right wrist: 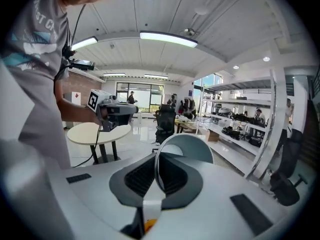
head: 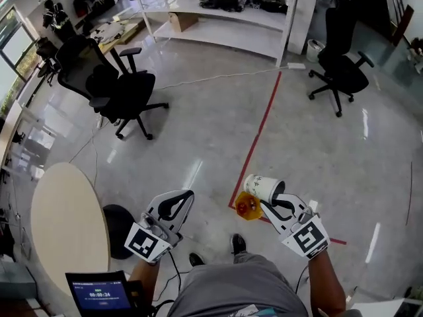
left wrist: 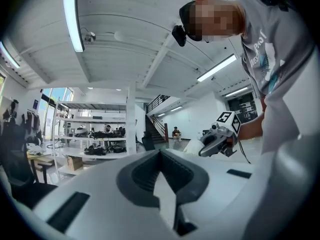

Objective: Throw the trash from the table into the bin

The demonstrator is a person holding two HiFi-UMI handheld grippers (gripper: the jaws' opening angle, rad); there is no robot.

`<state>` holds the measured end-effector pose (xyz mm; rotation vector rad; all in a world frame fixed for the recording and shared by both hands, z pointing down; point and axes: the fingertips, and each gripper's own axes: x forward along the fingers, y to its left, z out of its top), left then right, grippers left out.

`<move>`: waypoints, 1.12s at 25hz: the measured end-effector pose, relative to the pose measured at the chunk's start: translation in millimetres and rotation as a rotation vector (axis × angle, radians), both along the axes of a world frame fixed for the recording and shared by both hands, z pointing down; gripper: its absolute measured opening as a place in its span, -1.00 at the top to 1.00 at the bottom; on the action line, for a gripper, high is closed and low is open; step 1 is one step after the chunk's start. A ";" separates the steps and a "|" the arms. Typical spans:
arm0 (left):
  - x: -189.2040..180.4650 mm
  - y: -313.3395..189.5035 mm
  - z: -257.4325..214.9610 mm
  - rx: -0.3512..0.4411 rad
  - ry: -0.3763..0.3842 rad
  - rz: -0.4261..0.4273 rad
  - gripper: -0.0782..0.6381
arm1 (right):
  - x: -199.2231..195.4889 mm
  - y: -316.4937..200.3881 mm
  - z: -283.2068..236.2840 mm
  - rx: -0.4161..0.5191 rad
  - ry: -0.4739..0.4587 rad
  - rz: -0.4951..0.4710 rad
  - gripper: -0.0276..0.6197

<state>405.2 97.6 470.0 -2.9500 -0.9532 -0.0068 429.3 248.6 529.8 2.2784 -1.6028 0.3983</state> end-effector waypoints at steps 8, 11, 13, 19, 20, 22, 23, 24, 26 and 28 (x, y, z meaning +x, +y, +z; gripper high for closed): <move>7.4 19.0 4.5 0.031 -0.036 0.062 0.66 | -5.4 23.7 49.3 -0.065 -0.083 0.060 0.86; 7.2 18.6 4.8 0.024 -0.038 0.063 0.66 | -3.4 28.3 59.2 -0.079 -0.100 0.074 0.86; 6.0 16.7 7.9 0.030 -0.046 0.060 0.66 | -0.7 32.9 65.5 -0.087 -0.108 0.087 0.86; 4.0 14.0 12.9 0.043 -0.062 0.062 0.66 | -0.6 41.5 83.3 -0.107 -0.163 0.088 0.86; 3.5 14.3 14.1 0.047 -0.066 0.064 0.66 | -0.6 43.0 85.5 -0.114 -0.166 0.089 0.86; 3.0 15.7 15.0 0.051 -0.070 0.067 0.66 | -0.8 45.4 87.9 -0.118 -0.176 0.087 0.86; 3.2 16.4 14.7 0.051 -0.070 0.067 0.66 | -1.1 46.0 89.4 -0.121 -0.183 0.084 0.86; 3.5 16.6 14.1 0.047 -0.069 0.067 0.66 | -1.7 46.2 91.8 -0.129 -0.193 0.080 0.85; 3.9 16.1 12.7 0.035 -0.064 0.064 0.66 | -3.8 45.9 97.9 -0.150 -0.209 0.070 0.73; 3.6 14.8 13.8 0.035 -0.066 0.061 0.66 | -4.8 45.4 101.6 -0.161 -0.214 0.067 0.72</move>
